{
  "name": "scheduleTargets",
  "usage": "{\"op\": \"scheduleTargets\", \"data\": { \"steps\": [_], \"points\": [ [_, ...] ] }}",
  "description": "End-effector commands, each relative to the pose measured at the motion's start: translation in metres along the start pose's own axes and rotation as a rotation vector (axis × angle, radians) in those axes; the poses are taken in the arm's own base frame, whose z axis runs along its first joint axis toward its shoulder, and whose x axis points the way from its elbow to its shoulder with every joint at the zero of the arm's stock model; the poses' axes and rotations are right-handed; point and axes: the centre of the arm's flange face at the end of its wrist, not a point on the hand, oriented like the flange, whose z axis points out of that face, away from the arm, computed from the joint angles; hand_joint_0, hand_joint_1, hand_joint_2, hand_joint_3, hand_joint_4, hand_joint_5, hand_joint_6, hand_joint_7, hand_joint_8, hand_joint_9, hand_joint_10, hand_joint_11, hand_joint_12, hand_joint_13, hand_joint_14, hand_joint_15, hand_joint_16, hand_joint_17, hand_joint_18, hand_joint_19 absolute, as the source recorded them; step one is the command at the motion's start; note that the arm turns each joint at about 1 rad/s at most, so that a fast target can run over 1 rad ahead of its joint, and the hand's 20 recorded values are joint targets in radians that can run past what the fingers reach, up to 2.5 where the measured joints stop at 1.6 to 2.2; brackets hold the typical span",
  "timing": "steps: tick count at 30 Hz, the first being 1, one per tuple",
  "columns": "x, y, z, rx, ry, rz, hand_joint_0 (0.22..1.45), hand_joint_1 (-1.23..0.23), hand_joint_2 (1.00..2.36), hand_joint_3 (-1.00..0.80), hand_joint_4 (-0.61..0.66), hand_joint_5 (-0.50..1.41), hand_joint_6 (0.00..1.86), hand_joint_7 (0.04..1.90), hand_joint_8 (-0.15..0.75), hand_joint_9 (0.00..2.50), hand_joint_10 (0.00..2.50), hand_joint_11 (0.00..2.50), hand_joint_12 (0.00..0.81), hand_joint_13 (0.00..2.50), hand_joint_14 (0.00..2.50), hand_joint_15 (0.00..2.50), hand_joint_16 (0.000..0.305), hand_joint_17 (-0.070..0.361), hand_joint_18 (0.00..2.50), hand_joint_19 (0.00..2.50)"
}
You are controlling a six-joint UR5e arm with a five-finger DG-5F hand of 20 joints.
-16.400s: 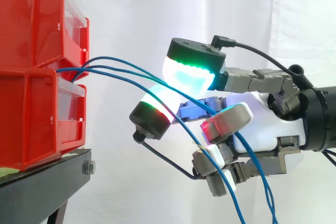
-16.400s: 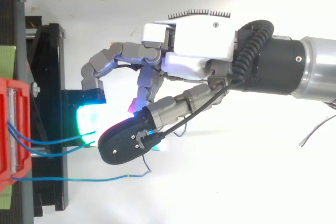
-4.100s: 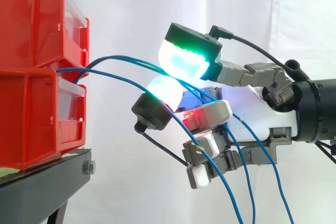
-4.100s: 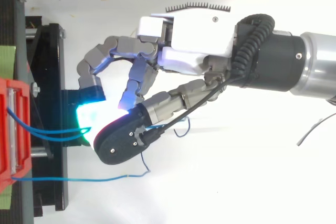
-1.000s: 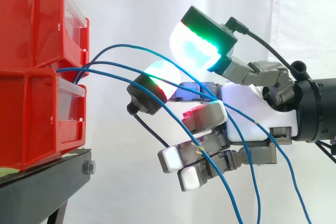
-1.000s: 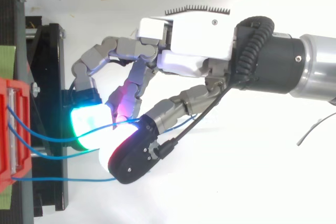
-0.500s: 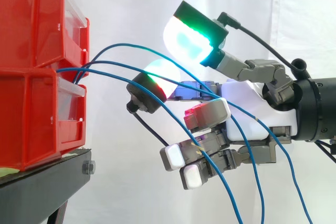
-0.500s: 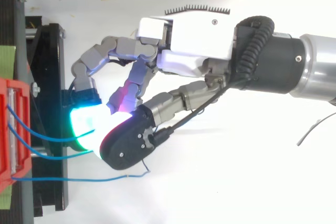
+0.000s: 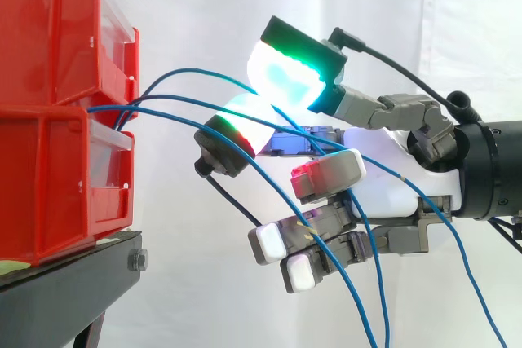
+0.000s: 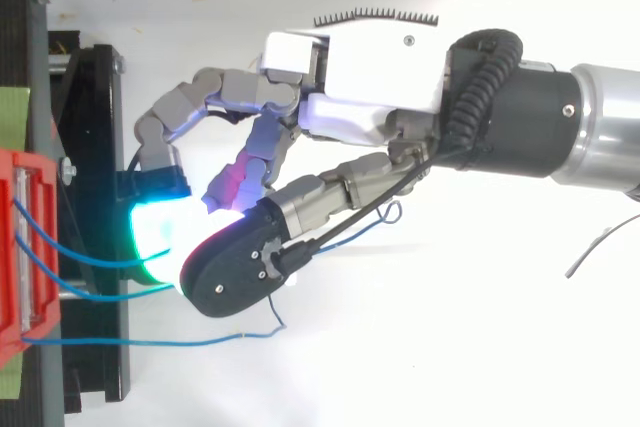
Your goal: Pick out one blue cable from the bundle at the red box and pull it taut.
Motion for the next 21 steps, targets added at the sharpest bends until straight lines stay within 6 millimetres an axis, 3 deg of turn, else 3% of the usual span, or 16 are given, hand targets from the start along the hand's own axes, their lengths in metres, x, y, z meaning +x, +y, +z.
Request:
{"op": "scheduleTargets", "data": {
  "steps": [1, 8, 11, 15, 21],
  "points": [
    [0.0, 0.001, 0.0, 0.0, 0.001, 0.0, 0.6, -0.79, 1.01, -0.29, -0.11, -0.01, 0.84, 1.07, 0.199, 1.45, 0.04, 0.99, 0.344, 0.97, 0.02, 0.59, 0.046, 0.102, 0.86, 0.58],
    [0.001, 0.0, -0.001, 0.004, 0.005, -0.01, 0.61, -0.82, 1.01, -0.29, -0.09, 0.01, 0.82, 1.05, 0.234, 1.26, 0.03, 0.63, 0.345, 0.85, 0.02, 0.42, 0.05, 0.112, 0.81, 0.49],
    [0.002, 0.011, -0.004, 0.005, 0.005, -0.019, 0.61, -0.81, 1.01, -0.32, -0.06, 0.01, 0.78, 1.02, 0.227, 1.07, 0.01, 0.37, 0.286, 0.61, 0.01, 0.17, 0.043, 0.096, 0.64, 0.32],
    [-0.003, 0.019, -0.016, 0.071, 0.004, -0.083, 0.61, -0.77, 1.01, -0.37, -0.06, 0.02, 0.73, 1.07, 0.189, 0.77, 0.01, 0.14, 0.237, 0.39, 0.0, 0.04, 0.034, 0.077, 0.37, 0.14],
    [-0.004, 0.027, -0.025, 0.111, 0.008, -0.156, 0.6, -0.75, 1.01, -0.4, -0.07, 0.01, 0.73, 1.07, 0.171, 0.66, 0.0, 0.09, 0.231, 0.36, 0.0, 0.02, 0.032, 0.073, 0.33, 0.12]
  ]
}}
